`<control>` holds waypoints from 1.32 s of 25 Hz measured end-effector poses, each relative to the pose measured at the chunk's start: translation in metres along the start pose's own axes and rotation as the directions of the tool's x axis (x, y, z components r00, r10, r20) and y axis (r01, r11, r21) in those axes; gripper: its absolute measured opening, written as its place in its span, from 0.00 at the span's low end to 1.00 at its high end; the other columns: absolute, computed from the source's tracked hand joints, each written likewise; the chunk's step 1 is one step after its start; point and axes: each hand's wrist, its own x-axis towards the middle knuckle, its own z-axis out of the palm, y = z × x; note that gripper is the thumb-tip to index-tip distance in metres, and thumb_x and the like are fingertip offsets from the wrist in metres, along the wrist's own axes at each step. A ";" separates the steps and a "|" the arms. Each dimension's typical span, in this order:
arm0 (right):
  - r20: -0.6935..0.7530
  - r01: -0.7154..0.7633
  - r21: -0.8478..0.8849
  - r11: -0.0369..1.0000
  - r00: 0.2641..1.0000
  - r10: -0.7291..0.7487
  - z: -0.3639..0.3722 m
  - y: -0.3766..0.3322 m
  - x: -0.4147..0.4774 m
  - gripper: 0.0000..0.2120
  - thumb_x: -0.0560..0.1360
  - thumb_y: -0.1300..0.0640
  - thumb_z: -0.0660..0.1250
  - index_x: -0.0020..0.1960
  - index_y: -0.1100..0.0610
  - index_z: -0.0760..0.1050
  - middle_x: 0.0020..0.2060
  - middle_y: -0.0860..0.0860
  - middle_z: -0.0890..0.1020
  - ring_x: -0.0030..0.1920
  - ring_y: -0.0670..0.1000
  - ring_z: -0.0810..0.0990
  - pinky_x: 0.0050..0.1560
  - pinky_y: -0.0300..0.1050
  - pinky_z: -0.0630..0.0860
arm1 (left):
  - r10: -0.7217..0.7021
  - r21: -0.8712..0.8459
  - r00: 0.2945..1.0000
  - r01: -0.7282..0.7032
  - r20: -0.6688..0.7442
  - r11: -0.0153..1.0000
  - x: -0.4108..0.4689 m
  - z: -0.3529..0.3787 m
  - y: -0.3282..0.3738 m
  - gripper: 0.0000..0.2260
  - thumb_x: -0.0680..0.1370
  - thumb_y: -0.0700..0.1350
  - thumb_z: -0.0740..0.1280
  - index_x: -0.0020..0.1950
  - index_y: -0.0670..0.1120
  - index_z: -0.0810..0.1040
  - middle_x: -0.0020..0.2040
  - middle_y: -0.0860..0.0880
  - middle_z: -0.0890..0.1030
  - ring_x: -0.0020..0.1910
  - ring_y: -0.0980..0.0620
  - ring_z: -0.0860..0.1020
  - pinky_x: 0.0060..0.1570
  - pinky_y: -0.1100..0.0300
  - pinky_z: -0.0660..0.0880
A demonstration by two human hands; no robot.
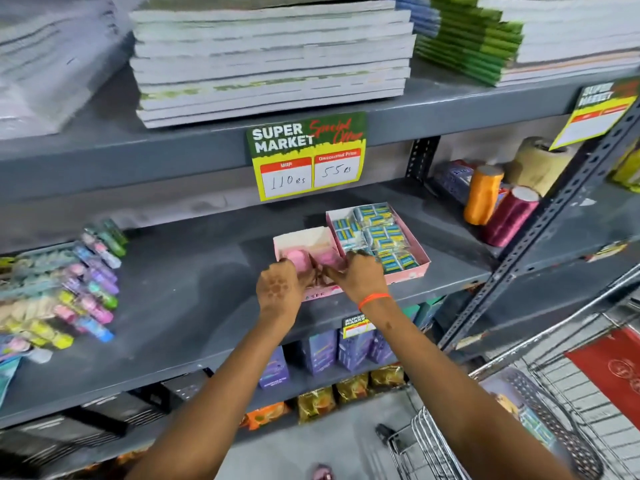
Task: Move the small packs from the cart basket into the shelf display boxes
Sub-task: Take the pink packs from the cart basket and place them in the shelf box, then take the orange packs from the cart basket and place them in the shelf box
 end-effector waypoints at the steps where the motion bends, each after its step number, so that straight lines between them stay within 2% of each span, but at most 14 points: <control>1: 0.019 0.027 0.018 0.999 0.999 -0.028 0.003 0.001 0.000 0.26 0.73 0.41 0.68 0.54 0.65 0.77 0.52 0.63 0.83 0.53 0.61 0.81 0.51 0.49 0.77 | 0.011 -0.011 1.000 -0.011 -0.003 1.000 0.002 0.004 -0.003 0.22 0.76 0.56 0.67 0.56 0.38 0.78 0.54 0.39 0.82 0.52 0.39 0.82 0.49 0.50 0.79; 3: 0.041 0.102 0.062 0.993 0.994 -0.104 0.006 0.007 0.000 0.22 0.72 0.47 0.71 0.57 0.64 0.77 0.53 0.62 0.82 0.53 0.61 0.81 0.52 0.48 0.77 | 0.086 -0.031 0.996 -0.086 -0.011 0.996 0.006 0.012 -0.010 0.21 0.75 0.51 0.71 0.62 0.40 0.75 0.60 0.41 0.77 0.57 0.41 0.78 0.55 0.51 0.77; 6: 0.082 0.242 -0.017 0.970 0.967 -0.240 0.011 0.014 0.004 0.17 0.73 0.61 0.72 0.60 0.61 0.77 0.58 0.60 0.80 0.57 0.60 0.80 0.57 0.48 0.77 | 0.220 0.032 0.975 -0.221 0.010 0.975 0.014 0.023 -0.019 0.22 0.74 0.41 0.72 0.67 0.46 0.72 0.68 0.47 0.73 0.64 0.45 0.70 0.64 0.55 0.71; 9: 0.066 0.327 -0.098 0.940 0.944 -0.322 0.020 0.016 0.012 0.16 0.72 0.71 0.67 0.59 0.61 0.78 0.59 0.59 0.80 0.57 0.61 0.79 0.57 0.47 0.77 | 0.244 0.026 0.969 -0.245 0.035 0.969 0.018 0.024 -0.023 0.19 0.76 0.41 0.69 0.67 0.49 0.74 0.70 0.51 0.72 0.69 0.48 0.68 0.67 0.53 0.69; 11: 0.032 0.369 -0.147 0.918 0.929 -0.368 0.022 0.015 0.017 0.18 0.71 0.73 0.66 0.58 0.61 0.78 0.59 0.58 0.80 0.58 0.62 0.76 0.58 0.47 0.76 | 0.260 0.000 0.965 -0.260 0.037 0.966 0.020 0.023 -0.026 0.20 0.77 0.42 0.68 0.68 0.49 0.73 0.72 0.51 0.71 0.71 0.50 0.66 0.70 0.54 0.65; 14: -0.025 0.409 -0.172 0.896 0.908 -0.419 0.024 0.013 0.023 0.18 0.69 0.75 0.65 0.55 0.63 0.80 0.55 0.59 0.82 0.57 0.63 0.75 0.60 0.49 0.75 | 0.277 -0.002 0.961 -0.277 0.017 0.961 0.024 0.021 -0.027 0.20 0.77 0.42 0.68 0.69 0.48 0.72 0.72 0.50 0.71 0.70 0.49 0.68 0.71 0.55 0.65; 18: -0.101 0.421 -0.177 0.890 0.892 -0.441 0.029 0.015 0.026 0.15 0.61 0.74 0.73 0.46 0.62 0.83 0.46 0.59 0.85 0.47 0.63 0.80 0.48 0.50 0.82 | 0.273 0.051 0.961 -0.274 0.039 0.960 0.023 0.021 -0.019 0.20 0.77 0.44 0.68 0.68 0.47 0.71 0.71 0.49 0.71 0.69 0.47 0.69 0.69 0.54 0.65; 20: -0.080 0.425 -0.115 0.898 0.897 -0.435 0.025 0.019 0.025 0.15 0.63 0.72 0.73 0.48 0.62 0.82 0.48 0.61 0.84 0.48 0.65 0.79 0.47 0.55 0.82 | 0.288 0.072 0.957 -0.290 0.042 0.954 0.022 0.019 -0.010 0.20 0.76 0.47 0.69 0.67 0.46 0.72 0.70 0.48 0.73 0.68 0.46 0.69 0.67 0.52 0.66; 22: -0.141 0.417 -0.060 0.907 0.896 -0.421 0.015 0.028 0.018 0.15 0.66 0.69 0.72 0.52 0.64 0.80 0.50 0.62 0.82 0.50 0.66 0.79 0.48 0.56 0.80 | 0.347 0.047 0.938 -0.347 -0.008 0.937 0.018 0.018 0.005 0.18 0.76 0.47 0.69 0.64 0.44 0.74 0.65 0.47 0.76 0.65 0.44 0.72 0.64 0.51 0.69; 25: -0.344 0.339 0.005 0.941 0.884 -0.317 -0.005 0.062 -0.002 0.16 0.70 0.63 0.68 0.58 0.65 0.77 0.53 0.63 0.81 0.51 0.65 0.78 0.52 0.55 0.79 | 0.492 -0.074 0.848 -0.514 -0.199 0.855 0.002 0.032 0.041 0.12 0.74 0.40 0.68 0.57 0.39 0.79 0.54 0.41 0.82 0.54 0.40 0.79 0.56 0.49 0.75; 27: -0.452 0.195 0.040 0.980 0.878 -0.156 -0.011 0.101 -0.022 0.20 0.73 0.56 0.60 0.62 0.63 0.74 0.58 0.61 0.79 0.57 0.64 0.77 0.58 0.55 0.76 | 0.562 -0.111 0.767 -0.617 -0.311 0.779 -0.017 0.050 0.076 0.13 0.76 0.41 0.61 0.56 0.38 0.79 0.52 0.41 0.84 0.51 0.41 0.81 0.54 0.51 0.76; 30: -0.517 -0.065 0.074 0.995 0.851 0.094 -0.003 0.163 -0.054 0.27 0.75 0.51 0.53 0.70 0.62 0.67 0.71 0.60 0.70 0.71 0.60 0.68 0.71 0.56 0.67 | 0.641 -0.151 0.691 -0.710 -0.332 0.687 -0.048 0.083 0.129 0.18 0.77 0.43 0.56 0.59 0.36 0.78 0.55 0.39 0.83 0.54 0.41 0.82 0.60 0.56 0.68; 33: -0.525 -0.313 0.073 0.947 0.795 0.303 0.011 0.235 -0.096 0.28 0.77 0.49 0.53 0.74 0.61 0.60 0.75 0.59 0.63 0.76 0.58 0.60 0.75 0.58 0.58 | 0.721 -0.236 0.634 -0.773 -0.278 0.589 -0.091 0.127 0.181 0.20 0.77 0.42 0.55 0.63 0.34 0.75 0.62 0.37 0.80 0.60 0.41 0.79 0.65 0.54 0.65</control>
